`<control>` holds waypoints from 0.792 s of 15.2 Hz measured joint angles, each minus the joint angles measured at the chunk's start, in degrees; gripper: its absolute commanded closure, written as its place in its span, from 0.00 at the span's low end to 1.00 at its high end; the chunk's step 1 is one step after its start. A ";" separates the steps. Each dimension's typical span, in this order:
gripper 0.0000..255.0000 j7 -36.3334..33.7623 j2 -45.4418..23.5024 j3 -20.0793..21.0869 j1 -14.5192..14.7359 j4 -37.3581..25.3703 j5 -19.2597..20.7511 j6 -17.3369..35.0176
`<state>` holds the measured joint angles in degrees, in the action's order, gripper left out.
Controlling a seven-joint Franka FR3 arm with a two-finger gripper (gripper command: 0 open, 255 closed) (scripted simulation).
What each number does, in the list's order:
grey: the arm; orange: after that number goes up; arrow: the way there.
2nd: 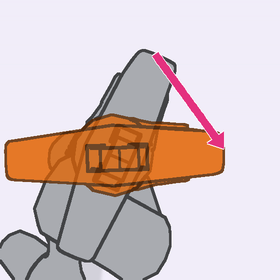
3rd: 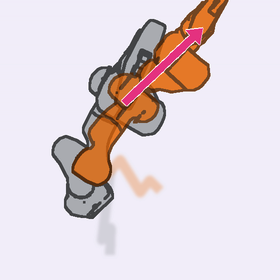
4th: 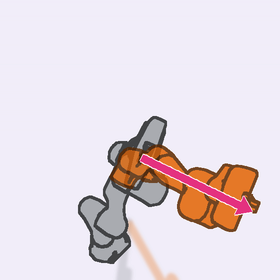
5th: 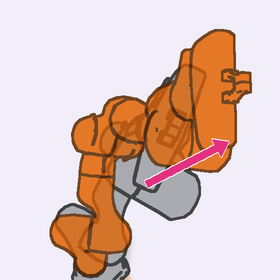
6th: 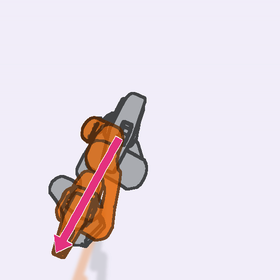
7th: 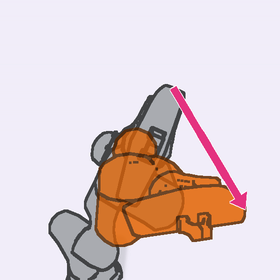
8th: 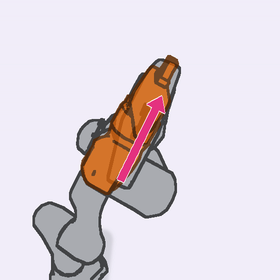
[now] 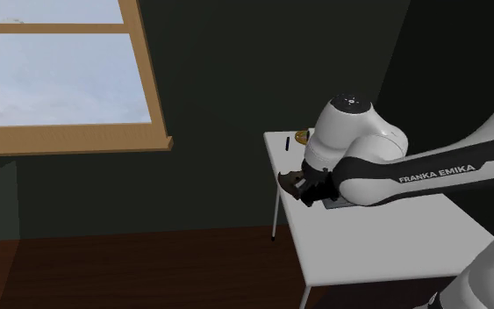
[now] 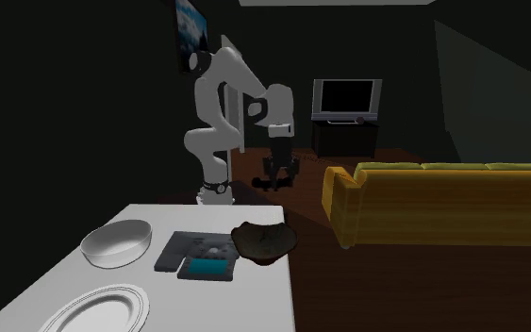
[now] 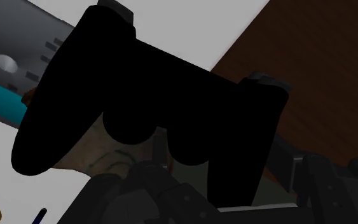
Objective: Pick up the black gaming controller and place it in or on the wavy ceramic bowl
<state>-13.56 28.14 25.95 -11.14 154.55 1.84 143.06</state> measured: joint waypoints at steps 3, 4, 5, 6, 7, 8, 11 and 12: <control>1.00 2.46 -4.41 -1.67 -3.18 -3.68 2.35 1.03; 1.00 2.80 -6.45 -1.83 -4.30 -5.49 3.32 1.26; 1.00 3.70 -7.89 -2.48 -5.23 -6.82 4.01 1.45; 1.00 4.42 -9.40 -2.99 -6.10 -8.02 4.72 1.80; 1.00 4.98 -11.12 -3.38 -6.99 -9.45 5.53 2.11; 1.00 5.15 -13.60 -3.47 -8.04 -11.93 6.69 2.04; 1.00 6.66 -18.88 -4.66 -10.26 -16.32 8.99 2.84; 1.00 6.61 -20.01 -4.77 -10.63 -17.08 9.62 3.16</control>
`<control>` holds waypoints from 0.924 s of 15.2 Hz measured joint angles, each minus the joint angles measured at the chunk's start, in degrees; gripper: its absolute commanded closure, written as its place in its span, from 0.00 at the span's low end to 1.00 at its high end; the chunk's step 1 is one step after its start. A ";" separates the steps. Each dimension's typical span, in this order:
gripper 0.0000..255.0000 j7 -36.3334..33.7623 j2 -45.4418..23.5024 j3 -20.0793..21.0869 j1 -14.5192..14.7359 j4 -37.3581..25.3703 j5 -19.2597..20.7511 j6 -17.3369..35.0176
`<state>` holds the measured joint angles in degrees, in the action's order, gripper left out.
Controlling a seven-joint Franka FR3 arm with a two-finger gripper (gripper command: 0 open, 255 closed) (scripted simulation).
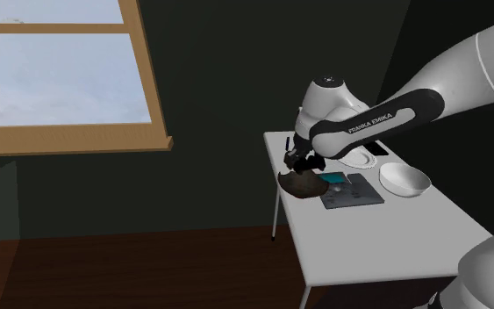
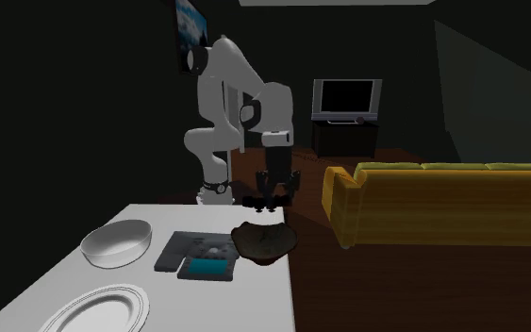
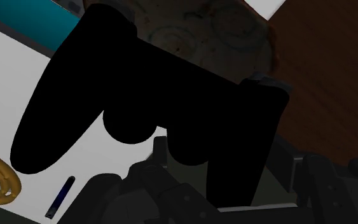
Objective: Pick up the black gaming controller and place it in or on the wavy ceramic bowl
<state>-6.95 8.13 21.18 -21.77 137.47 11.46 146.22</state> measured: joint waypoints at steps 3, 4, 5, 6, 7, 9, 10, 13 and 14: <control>1.00 -1.07 -2.30 0.07 -0.63 -0.34 1.86 1.75; 1.00 -1.45 -2.96 0.05 -0.84 -0.10 2.51 2.57; 1.00 -2.00 -3.40 0.12 -0.94 0.25 3.11 3.29; 1.00 -2.55 -3.92 0.16 -1.07 0.55 3.78 4.03; 1.00 -3.17 -4.36 0.21 -1.17 0.99 4.46 4.84; 1.00 -4.46 -5.60 0.26 -1.44 1.33 6.05 6.22; 1.00 -5.35 -6.35 0.32 -1.53 1.41 7.05 6.90; 1.00 -7.73 -8.34 0.24 -1.79 1.69 9.91 8.78; 1.00 -7.97 -8.51 0.22 -1.80 1.77 10.20 9.02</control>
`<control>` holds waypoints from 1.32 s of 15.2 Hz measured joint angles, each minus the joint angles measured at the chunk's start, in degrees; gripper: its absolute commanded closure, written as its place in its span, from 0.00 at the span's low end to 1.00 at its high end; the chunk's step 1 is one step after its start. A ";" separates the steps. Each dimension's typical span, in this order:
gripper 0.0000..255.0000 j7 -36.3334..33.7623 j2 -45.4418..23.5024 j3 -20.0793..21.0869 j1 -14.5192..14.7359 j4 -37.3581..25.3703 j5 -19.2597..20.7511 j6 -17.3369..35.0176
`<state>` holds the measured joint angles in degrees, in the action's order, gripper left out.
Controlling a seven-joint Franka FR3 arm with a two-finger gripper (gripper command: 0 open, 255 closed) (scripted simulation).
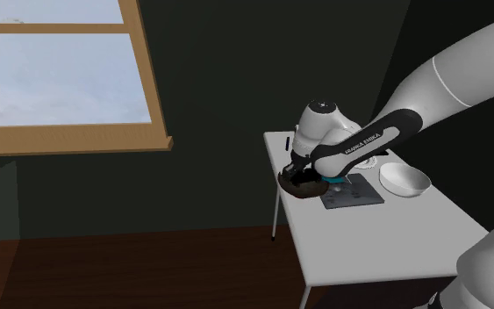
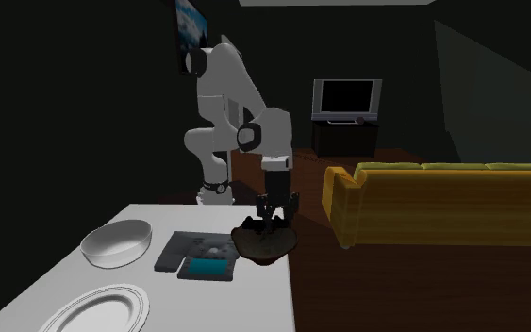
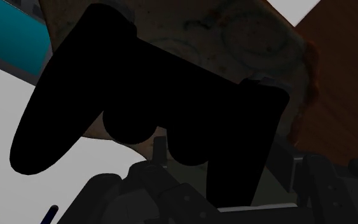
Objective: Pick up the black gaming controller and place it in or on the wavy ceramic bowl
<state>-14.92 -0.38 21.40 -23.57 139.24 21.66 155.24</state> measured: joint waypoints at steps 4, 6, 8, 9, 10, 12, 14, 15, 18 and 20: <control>1.00 -0.32 -0.18 -0.03 -0.02 0.14 0.37 0.30; 0.00 -0.34 -0.19 -0.03 -0.02 0.15 0.39 0.32; 0.00 -0.34 -0.19 -0.03 -0.02 0.14 0.40 0.32; 0.00 -0.34 -0.18 -0.03 -0.02 0.14 0.40 0.32; 0.00 -0.34 -0.18 -0.03 -0.02 0.14 0.40 0.33; 0.00 -0.34 -0.18 -0.03 -0.02 0.14 0.40 0.33; 0.00 1.62 2.23 0.31 0.28 0.51 -2.36 -1.33; 0.00 3.62 4.71 0.39 0.65 1.02 -5.02 -2.93; 0.00 5.67 7.36 0.26 1.35 1.22 -7.92 -5.02; 0.00 5.99 7.79 0.22 1.50 1.20 -8.40 -5.44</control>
<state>-8.93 7.41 21.62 -22.07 140.44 13.26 149.80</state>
